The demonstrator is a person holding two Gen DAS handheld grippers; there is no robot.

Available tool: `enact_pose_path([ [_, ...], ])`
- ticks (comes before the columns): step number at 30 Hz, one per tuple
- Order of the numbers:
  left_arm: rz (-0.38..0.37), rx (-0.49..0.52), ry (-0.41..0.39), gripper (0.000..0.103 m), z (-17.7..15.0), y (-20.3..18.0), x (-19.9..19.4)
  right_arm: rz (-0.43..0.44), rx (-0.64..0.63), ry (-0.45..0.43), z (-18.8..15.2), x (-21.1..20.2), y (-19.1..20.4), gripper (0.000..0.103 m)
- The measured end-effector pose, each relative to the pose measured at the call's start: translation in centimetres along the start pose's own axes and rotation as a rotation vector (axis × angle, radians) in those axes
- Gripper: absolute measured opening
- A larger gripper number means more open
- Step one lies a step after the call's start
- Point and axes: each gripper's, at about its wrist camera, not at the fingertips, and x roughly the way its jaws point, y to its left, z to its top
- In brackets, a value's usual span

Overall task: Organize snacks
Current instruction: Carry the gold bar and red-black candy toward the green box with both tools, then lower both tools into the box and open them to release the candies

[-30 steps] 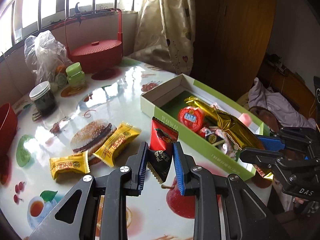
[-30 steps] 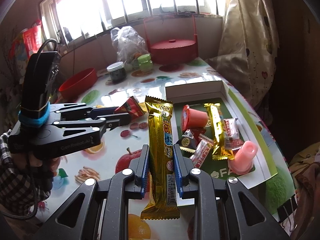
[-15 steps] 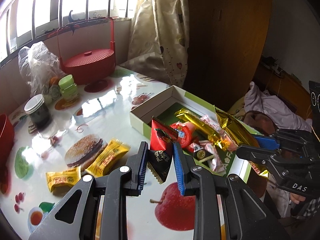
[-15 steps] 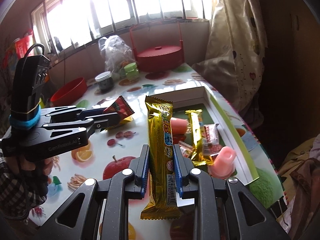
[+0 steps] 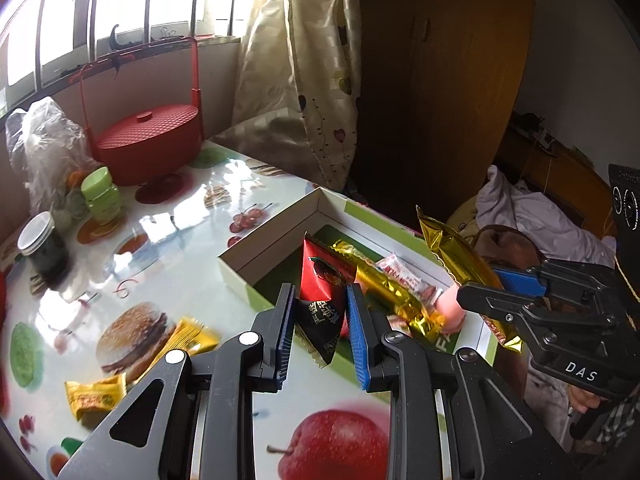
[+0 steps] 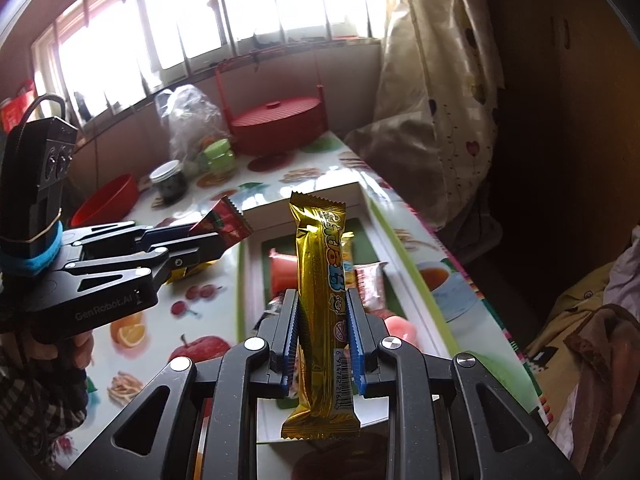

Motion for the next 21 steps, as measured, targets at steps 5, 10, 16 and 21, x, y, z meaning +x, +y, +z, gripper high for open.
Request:
enact_pose_path([
  [5,-0.007,-0.014,0.021,0.027,0.5,0.1,1.6,-0.022,0.030,0.015,0.4,0.9,-1.0,0.021],
  [10,-0.016,-0.018,0.035,0.027,1.0,0.2,2.9,-0.036,0.037,0.034,0.6,1.9,-1.2,0.021],
  [16,-0.019,-0.043,0.053,0.027,1.5,0.9,4.3,-0.057,0.031,0.070,0.5,3.3,-1.3,0.021],
  [21,-0.017,-0.055,0.071,0.027,1.6,1.2,5.4,-0.071,0.021,0.092,0.3,4.3,-1.1,0.021],
])
